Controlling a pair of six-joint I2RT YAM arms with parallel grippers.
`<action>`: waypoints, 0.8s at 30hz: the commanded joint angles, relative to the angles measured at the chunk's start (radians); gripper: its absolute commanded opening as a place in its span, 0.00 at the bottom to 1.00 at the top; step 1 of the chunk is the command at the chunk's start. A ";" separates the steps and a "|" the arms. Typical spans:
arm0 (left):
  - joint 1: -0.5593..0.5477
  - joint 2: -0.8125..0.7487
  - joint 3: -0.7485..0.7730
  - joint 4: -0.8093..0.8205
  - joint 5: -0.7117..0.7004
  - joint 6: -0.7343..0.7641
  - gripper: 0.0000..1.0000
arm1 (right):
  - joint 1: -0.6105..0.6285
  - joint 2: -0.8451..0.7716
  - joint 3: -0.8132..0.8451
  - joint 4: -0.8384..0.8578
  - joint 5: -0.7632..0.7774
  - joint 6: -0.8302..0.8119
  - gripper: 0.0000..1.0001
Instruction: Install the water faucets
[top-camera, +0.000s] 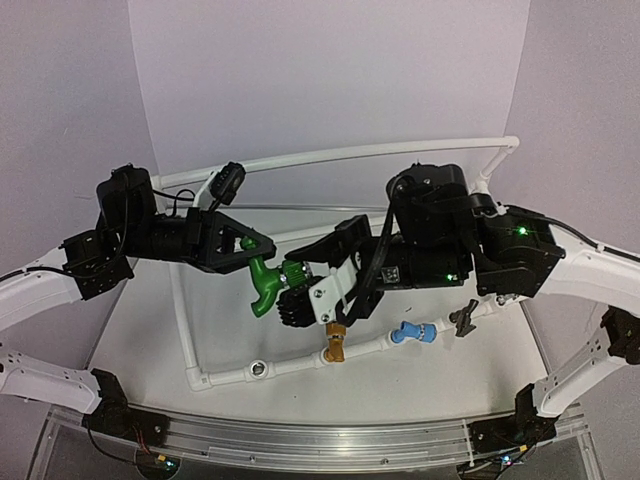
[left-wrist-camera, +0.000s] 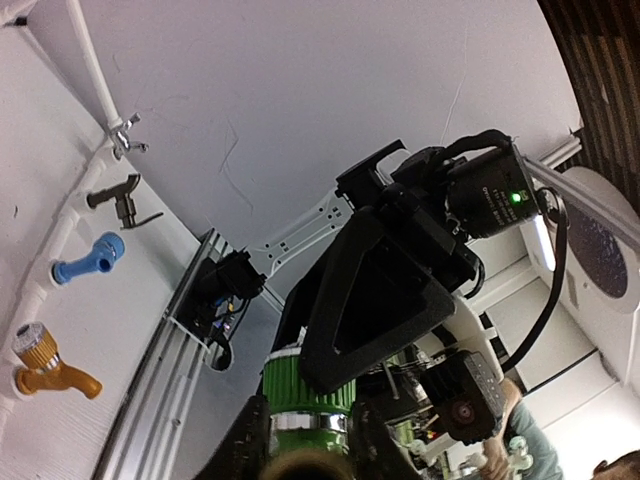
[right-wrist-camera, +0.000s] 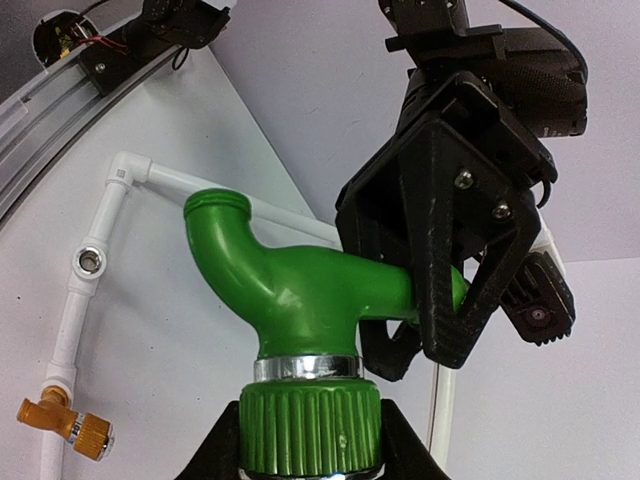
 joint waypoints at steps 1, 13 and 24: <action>-0.006 -0.005 0.005 0.116 0.008 -0.039 0.12 | 0.006 0.000 0.005 0.038 0.023 0.011 0.15; -0.007 -0.078 -0.066 0.108 -0.354 -0.303 0.00 | 0.039 -0.011 -0.094 0.175 0.274 0.080 0.81; -0.007 -0.028 -0.185 0.375 -0.335 -0.474 0.00 | 0.058 0.058 -0.079 0.340 0.302 -0.054 0.72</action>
